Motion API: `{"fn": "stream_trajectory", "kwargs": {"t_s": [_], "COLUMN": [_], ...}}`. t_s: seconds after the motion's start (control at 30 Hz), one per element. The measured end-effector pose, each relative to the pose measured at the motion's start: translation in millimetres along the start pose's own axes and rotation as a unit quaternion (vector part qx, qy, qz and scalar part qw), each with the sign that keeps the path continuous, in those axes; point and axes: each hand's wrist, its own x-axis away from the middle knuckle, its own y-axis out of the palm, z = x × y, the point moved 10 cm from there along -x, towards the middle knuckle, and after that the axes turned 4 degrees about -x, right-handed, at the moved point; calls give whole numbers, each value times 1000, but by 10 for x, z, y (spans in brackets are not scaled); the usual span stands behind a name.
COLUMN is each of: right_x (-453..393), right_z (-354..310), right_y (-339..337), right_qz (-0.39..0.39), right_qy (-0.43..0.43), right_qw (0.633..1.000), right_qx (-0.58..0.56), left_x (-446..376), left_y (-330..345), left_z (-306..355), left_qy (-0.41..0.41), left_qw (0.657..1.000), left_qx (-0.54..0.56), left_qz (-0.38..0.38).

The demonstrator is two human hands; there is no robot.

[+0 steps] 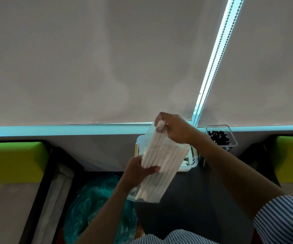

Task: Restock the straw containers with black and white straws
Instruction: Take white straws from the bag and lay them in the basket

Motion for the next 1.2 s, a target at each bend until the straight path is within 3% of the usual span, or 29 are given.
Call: {"fn": "stream_trajectory", "kwargs": {"t_s": [0.2,0.33,0.7,1.03,1.2], "right_x": [78,150,194,195,186], "right_z": [243,208,-72,50,-17], "right_y": [33,194,194,74,103], "right_qz": [44,-2,44,111,79], "right_qy": [141,142,52,102,95], "right_qw": [982,979,982,961,959], "right_qx": [-117,-148,-175,-232,-257], "left_x": [26,-1,24,-37,-50], "left_y": [4,49,36,-46,-46], "left_z": [-52,39,-34,4,6], "left_qy": [-14,-9,-13,1,7], "left_qw": [998,999,998,999,999], "left_qx": [46,44,53,47,37], "left_qz": [31,18,18,11,10]}}
